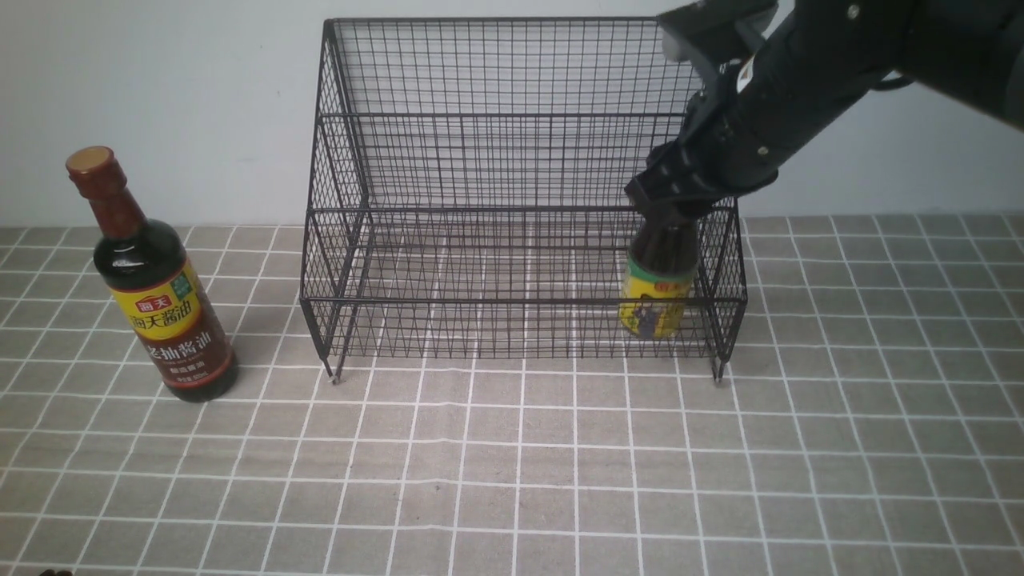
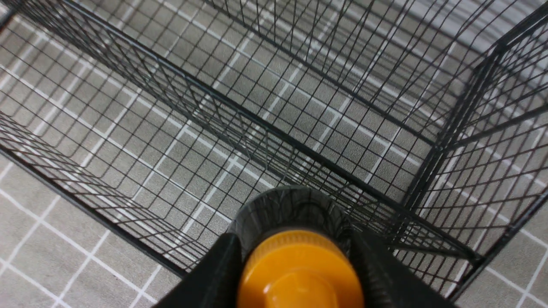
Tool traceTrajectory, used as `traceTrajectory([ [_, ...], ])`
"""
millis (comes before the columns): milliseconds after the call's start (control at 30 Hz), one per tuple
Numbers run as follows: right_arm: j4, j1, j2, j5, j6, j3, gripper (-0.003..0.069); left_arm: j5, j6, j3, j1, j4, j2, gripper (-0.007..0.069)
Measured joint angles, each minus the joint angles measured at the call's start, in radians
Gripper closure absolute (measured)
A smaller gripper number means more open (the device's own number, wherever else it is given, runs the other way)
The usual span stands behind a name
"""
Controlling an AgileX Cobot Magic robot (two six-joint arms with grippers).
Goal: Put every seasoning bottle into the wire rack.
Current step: Use the right arm to put the condiment bottle back on the shelf, then use the left arm to grab the condiment bottle closest to it
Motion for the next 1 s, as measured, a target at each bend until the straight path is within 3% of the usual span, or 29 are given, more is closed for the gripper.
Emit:
traceTrajectory([
  [167, 0.000, 0.000, 0.011, -0.001, 0.000, 0.000, 0.0331, 0.000, 0.000, 0.000, 0.000, 0.000, 0.000, 0.0631],
  [267, 0.000, 0.000, 0.008, -0.016, 0.000, -0.006, 0.0228, 0.000, 0.000, 0.000, 0.000, 0.000, 0.000, 0.0631],
  [500, 0.000, 0.000, -0.043, 0.024, 0.001, -0.021, 0.0132, 0.000, 0.000, 0.000, 0.000, 0.000, 0.000, 0.0631],
  [900, -0.052, 0.000, -0.344, 0.206, 0.031, -0.156, 0.0127, -0.002, 0.000, 0.000, 0.000, 0.002, 0.000, 0.0631],
  [1000, -0.070, 0.000, -0.420, 0.232, 0.048, -0.156, 0.0151, -0.038, -0.008, 0.002, 0.000, -0.060, 0.000, 0.0631],
])
